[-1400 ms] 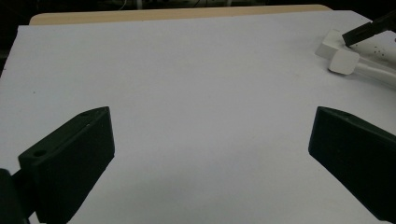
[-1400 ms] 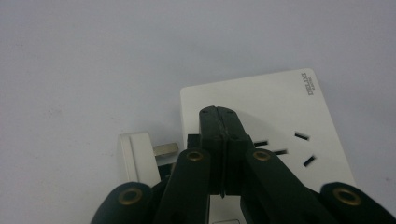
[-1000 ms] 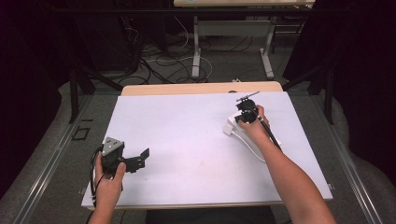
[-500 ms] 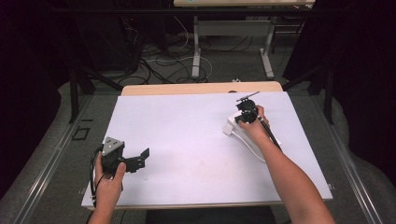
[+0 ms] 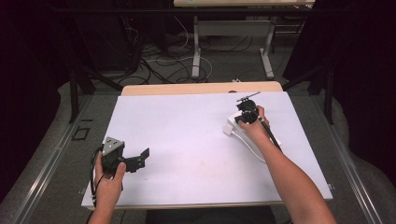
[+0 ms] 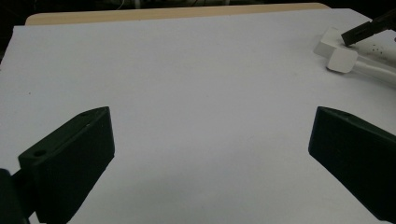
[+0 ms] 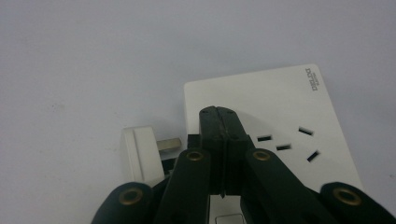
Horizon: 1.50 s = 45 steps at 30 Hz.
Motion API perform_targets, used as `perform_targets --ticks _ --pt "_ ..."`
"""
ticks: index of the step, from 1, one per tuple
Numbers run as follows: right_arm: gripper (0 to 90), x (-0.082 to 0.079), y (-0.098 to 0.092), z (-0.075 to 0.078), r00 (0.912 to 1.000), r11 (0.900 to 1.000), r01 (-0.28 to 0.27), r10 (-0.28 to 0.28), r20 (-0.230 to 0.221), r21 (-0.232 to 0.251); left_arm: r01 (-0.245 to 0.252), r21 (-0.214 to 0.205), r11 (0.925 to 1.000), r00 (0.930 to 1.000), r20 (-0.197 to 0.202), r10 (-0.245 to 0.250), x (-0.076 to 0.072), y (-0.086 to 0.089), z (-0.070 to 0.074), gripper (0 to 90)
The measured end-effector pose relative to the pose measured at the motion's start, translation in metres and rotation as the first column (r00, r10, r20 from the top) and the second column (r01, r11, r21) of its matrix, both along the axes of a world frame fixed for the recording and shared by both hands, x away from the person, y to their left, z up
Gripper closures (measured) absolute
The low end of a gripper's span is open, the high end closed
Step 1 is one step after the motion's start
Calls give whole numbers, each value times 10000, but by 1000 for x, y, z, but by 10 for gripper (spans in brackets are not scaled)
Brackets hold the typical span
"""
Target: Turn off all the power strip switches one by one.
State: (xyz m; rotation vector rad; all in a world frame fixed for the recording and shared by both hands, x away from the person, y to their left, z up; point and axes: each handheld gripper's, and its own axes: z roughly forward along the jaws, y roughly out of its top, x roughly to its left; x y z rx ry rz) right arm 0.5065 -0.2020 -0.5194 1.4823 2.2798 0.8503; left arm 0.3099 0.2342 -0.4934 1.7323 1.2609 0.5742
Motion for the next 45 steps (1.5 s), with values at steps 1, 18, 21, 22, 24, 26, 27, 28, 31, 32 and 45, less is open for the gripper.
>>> perform_targets --ticks 1,18,21,22,24,26,27,28,31,32,45 --pt "900 -2 0 2 10000 9999 -1 1 -35 101 -9 18 10000 10000 -4 9 0 0 0 4" --pt "829 -31 -8 30 9943 9982 -554 531 920 231 4 59 10000 10000 -88 -4 0 -1 -2 4" --pt "794 -39 -12 33 9936 9970 -700 668 912 328 25 92 10000 9999 -110 -24 1 -1 -2 3" --pt "786 -42 -13 34 9936 9965 -730 691 892 409 22 95 10000 9999 -112 -21 1 -1 -2 4" --pt "769 -48 -17 35 9925 9945 -901 852 875 539 15 81 10000 9999 -117 -14 1 -2 -2 3" --pt "741 -54 -20 36 9925 9928 -1027 981 732 613 2 75 10000 9999 -121 -1 1 -2 -3 4" --pt "723 -59 -21 36 9920 9918 -1076 1026 730 690 1 70 10000 9999 -140 0 1 -1 -3 3" --pt "702 -62 -23 35 9897 9904 -1216 1159 842 658 -11 56 10000 9999 -155 12 1 -2 -3 4" --pt "635 -74 -28 34 9880 9864 -1409 1347 753 841 -15 60 10000 9999 -147 16 1 -2 -3 3" --pt "602 -78 -29 33 9865 9852 -1512 1452 751 806 -20 77 10000 9999 -141 21 1 -2 -3 3" --pt "268 -135 -44 12 9770 9830 -1570 1405 1602 955 -26 97 9999 9997 -252 28 2 -2 -5 4"
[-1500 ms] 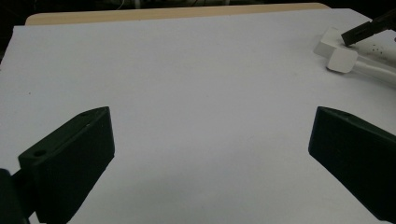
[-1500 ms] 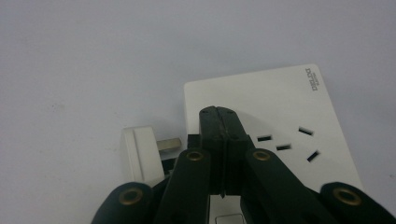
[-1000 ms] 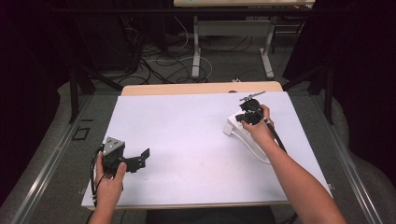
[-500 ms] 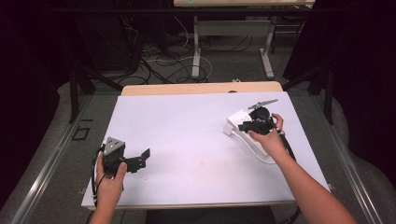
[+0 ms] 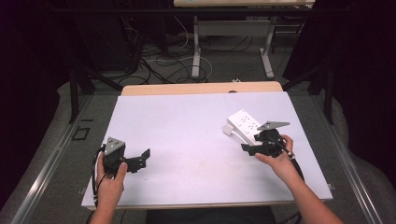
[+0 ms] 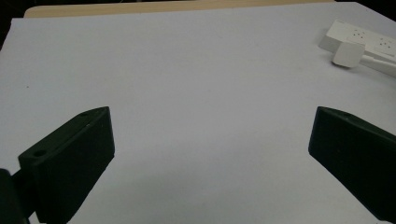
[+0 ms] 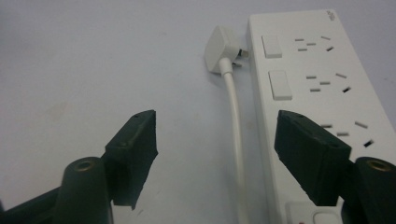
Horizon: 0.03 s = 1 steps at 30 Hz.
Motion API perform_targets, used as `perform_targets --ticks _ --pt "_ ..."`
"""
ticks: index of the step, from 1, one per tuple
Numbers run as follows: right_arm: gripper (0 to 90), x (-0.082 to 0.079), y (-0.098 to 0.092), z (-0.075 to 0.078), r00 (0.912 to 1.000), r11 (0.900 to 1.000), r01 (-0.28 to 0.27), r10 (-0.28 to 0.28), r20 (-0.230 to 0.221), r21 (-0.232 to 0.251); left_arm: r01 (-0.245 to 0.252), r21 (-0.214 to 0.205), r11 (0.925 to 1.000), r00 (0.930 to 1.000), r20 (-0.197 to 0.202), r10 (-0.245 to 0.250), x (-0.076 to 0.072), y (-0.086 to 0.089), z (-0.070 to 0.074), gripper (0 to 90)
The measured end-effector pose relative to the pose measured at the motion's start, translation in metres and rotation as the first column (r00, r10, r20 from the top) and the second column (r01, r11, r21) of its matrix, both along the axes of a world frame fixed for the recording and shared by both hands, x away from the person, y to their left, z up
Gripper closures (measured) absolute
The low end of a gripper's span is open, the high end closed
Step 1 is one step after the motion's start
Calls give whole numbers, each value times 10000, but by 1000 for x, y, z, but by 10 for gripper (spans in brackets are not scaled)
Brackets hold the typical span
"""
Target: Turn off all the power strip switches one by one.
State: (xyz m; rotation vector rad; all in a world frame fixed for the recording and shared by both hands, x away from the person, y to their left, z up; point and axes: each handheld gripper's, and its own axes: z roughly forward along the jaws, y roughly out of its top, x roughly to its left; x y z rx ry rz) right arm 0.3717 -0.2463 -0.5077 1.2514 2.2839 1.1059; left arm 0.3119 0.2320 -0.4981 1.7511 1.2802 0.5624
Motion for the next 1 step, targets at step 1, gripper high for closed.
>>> perform_targets --ticks 1 --pt "264 -4 -1 0 10000 10000 43 -43 20 -10 -1 41 10000 10000 52 0 0 0 0 3"
